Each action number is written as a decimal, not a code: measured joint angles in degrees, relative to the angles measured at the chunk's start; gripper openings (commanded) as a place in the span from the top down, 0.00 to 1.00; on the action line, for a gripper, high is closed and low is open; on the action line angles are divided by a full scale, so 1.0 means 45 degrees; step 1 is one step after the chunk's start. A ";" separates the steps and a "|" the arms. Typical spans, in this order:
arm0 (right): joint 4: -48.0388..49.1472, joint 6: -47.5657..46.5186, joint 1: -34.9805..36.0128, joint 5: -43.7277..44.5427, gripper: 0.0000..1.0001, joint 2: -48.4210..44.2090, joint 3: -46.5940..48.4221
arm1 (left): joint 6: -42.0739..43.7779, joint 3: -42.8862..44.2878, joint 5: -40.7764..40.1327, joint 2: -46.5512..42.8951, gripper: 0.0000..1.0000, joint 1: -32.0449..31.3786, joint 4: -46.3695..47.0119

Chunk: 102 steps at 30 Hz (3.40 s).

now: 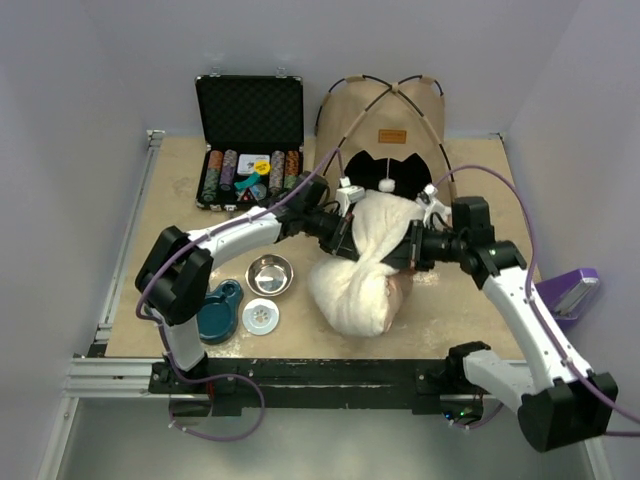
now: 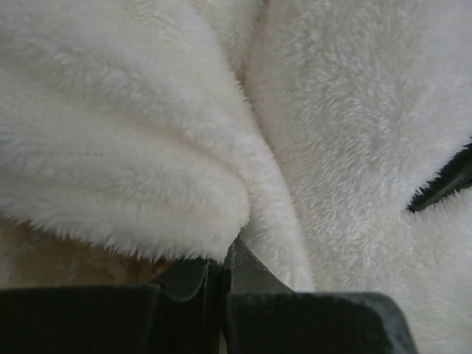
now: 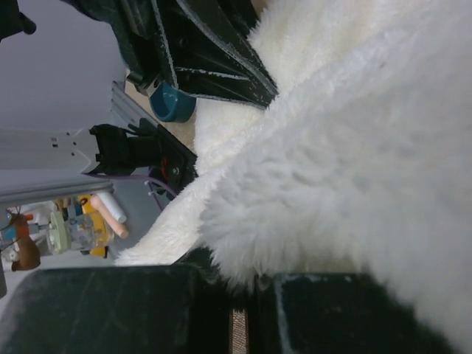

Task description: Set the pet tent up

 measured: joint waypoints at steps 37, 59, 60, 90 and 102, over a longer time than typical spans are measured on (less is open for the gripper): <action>0.0724 -0.5833 -0.0612 0.7140 0.01 0.6679 0.5785 | 0.0573 0.2613 -0.3521 0.1078 0.30 0.2064 0.1122; -0.4075 -1.3818 -0.2516 0.6499 0.01 0.6193 0.6445 | 0.0933 -0.4153 -0.3371 -0.5532 0.05 0.2875 0.1384; -0.4197 -1.3940 -0.2516 0.6397 0.02 0.6096 0.6193 | 0.0942 -0.4274 -0.3390 -0.5527 0.06 0.2875 0.1365; 0.1268 -1.1166 0.0078 0.8335 1.00 0.6785 0.6450 | 0.4308 0.1423 -0.7247 -0.0199 1.00 0.0486 0.3211; 0.7446 -1.1137 0.0058 1.0802 1.00 0.7606 0.3143 | 0.6324 0.2074 -0.9204 0.2642 1.00 0.0481 0.5212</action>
